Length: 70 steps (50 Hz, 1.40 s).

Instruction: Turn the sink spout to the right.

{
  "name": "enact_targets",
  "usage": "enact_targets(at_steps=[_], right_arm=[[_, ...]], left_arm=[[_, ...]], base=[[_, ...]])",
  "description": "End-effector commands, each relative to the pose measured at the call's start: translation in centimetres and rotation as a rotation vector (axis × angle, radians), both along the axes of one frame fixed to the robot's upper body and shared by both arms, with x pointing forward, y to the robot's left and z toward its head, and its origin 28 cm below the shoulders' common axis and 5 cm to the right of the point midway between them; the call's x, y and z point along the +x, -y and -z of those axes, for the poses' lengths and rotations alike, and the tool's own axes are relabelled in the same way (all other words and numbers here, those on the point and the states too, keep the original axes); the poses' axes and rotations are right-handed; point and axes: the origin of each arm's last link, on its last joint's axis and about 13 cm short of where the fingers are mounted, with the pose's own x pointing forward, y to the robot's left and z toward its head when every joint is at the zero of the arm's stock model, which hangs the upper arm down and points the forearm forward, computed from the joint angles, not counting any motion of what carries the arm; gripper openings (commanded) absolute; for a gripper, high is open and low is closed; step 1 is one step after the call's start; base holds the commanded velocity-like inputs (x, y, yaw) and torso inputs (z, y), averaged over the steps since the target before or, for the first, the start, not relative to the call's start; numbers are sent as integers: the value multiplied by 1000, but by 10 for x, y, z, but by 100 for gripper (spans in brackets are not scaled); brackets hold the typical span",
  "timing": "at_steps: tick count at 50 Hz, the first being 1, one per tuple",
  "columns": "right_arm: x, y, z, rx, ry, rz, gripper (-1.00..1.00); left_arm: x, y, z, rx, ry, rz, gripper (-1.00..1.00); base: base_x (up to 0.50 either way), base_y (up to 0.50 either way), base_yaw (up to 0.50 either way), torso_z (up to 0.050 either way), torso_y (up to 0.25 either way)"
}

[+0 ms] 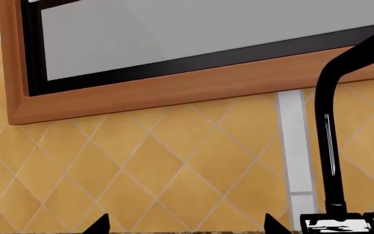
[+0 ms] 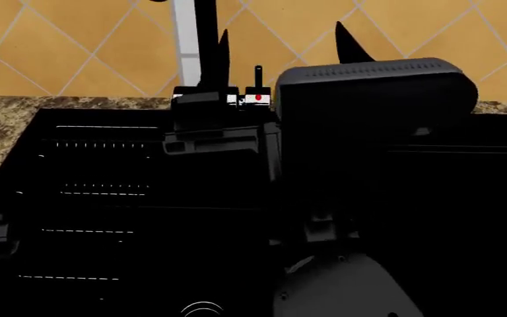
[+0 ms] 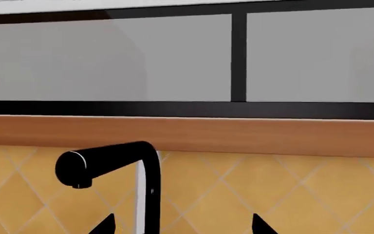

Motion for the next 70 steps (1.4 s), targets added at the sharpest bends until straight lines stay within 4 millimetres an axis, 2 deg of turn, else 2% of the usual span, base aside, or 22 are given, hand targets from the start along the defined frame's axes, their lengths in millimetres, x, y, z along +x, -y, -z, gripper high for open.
enact_targets(at_steps=[1,17,27,70], right_arm=[[18,-11,-1,36,-5,-25,100],[25,-35,-20,38,12,-121,100],[24,-45,-22,34,11,-172,100],[56,-59,-21,45,-5,-198,100]], left_arm=[[0,0,1,3,-5,-1,100],[1,0,0,8,-7,1,100],[0,0,0,5,-1,0,100],[0,0,0,6,5,4,100]], base=[[0,0,0,0,0],[0,0,0,0,0],[0,0,0,0,0],[0,0,0,0,0]])
